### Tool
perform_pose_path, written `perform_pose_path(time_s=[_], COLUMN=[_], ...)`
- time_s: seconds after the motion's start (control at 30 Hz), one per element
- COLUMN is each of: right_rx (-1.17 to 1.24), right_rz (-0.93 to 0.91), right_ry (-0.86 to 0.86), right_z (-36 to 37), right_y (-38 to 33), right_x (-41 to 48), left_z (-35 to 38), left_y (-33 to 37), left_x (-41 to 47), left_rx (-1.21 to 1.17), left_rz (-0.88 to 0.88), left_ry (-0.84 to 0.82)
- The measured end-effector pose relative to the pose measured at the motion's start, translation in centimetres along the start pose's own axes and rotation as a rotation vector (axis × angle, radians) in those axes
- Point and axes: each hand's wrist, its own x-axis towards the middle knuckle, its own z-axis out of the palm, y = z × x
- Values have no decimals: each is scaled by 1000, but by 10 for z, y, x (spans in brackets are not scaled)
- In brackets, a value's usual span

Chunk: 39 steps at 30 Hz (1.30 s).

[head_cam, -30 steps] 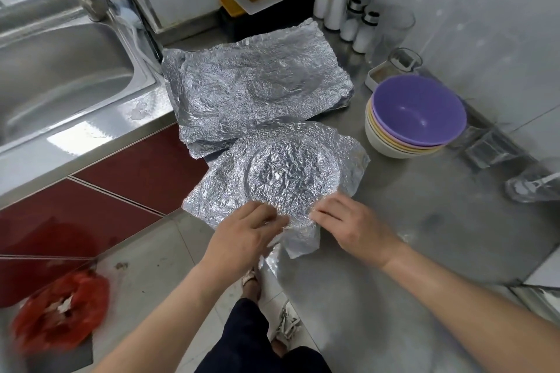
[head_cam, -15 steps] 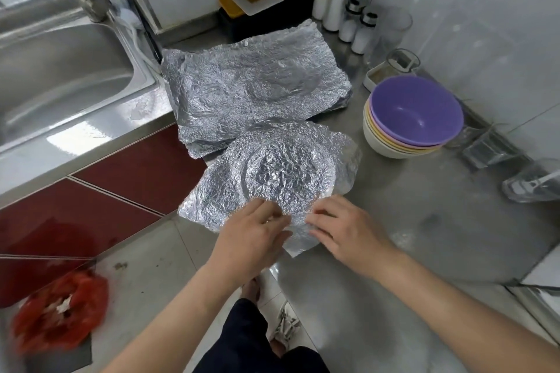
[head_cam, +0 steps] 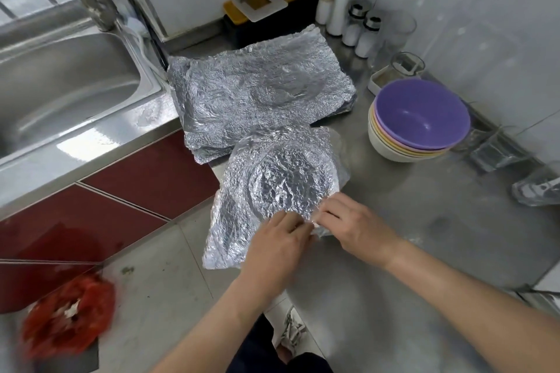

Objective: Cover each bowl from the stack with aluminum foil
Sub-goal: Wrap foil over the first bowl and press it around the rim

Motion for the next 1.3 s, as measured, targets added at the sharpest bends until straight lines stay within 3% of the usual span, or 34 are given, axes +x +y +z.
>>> perform_pose_path(time_s=[0.2, 0.37, 0.53, 0.8, 1.0, 1.3], right_rx=[-12, 116, 213, 114, 21, 36], right_rz=[16, 114, 70, 57, 8, 10], right_ry=[44, 23, -11, 88, 96, 121], right_z=[-16, -18, -2, 3, -6, 3], right_y=[26, -4, -26, -20, -14, 2], right_x=[2, -6, -9, -5, -3, -10], left_z=[-24, -24, -14, -5, 9, 7], left_y=[-15, -21, -27, -23, -15, -36], left_x=[-2, -2, -7, -2, 3, -7], left_rx=[-117, -132, -123, 19, 53, 3], left_rz=[-46, 13, 84, 263, 258, 215], left_ry=[-64, -90, -42, 66, 40, 131])
